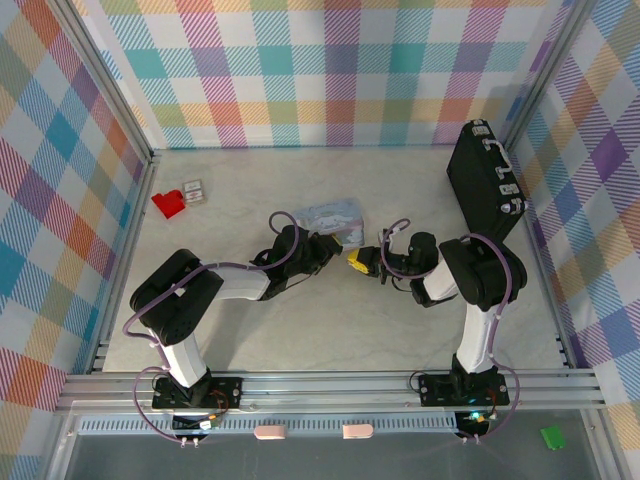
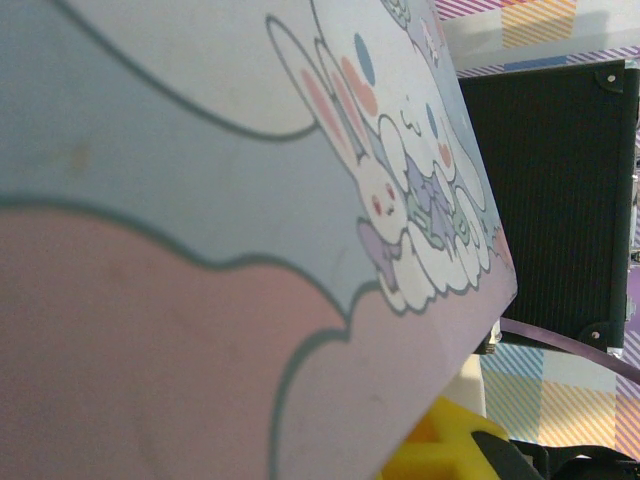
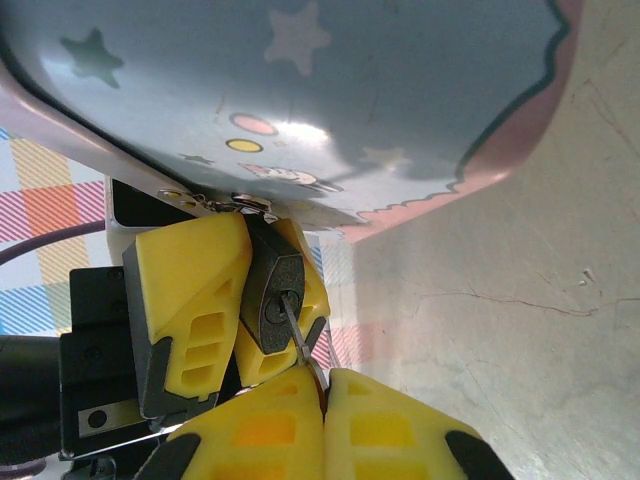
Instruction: Unlock the padlock with the key
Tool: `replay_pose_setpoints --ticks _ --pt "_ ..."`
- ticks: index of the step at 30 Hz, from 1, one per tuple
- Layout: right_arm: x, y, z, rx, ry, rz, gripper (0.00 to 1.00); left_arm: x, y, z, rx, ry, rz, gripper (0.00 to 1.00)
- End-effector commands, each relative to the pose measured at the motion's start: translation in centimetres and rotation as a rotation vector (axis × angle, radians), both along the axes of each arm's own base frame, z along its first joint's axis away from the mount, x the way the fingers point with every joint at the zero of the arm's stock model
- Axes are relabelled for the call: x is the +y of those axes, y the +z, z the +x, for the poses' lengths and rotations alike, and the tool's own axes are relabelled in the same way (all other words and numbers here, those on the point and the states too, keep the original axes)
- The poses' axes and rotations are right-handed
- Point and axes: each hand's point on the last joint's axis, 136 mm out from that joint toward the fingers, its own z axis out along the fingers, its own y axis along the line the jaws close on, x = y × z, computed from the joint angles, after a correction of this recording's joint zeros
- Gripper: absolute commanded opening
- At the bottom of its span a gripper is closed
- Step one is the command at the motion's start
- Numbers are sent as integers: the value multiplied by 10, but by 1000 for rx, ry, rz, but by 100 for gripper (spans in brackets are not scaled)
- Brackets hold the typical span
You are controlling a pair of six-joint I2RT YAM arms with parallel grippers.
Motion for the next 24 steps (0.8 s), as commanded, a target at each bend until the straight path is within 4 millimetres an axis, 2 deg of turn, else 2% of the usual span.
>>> replay_pose_setpoints --ticks 1,24 --pt "10 24 23 -113 -44 46 0 -64 52 -63 -45 -343 -163 0" --pt "5 18 35 -9 -56 76 0 -72 71 -69 -87 -380 -208 0"
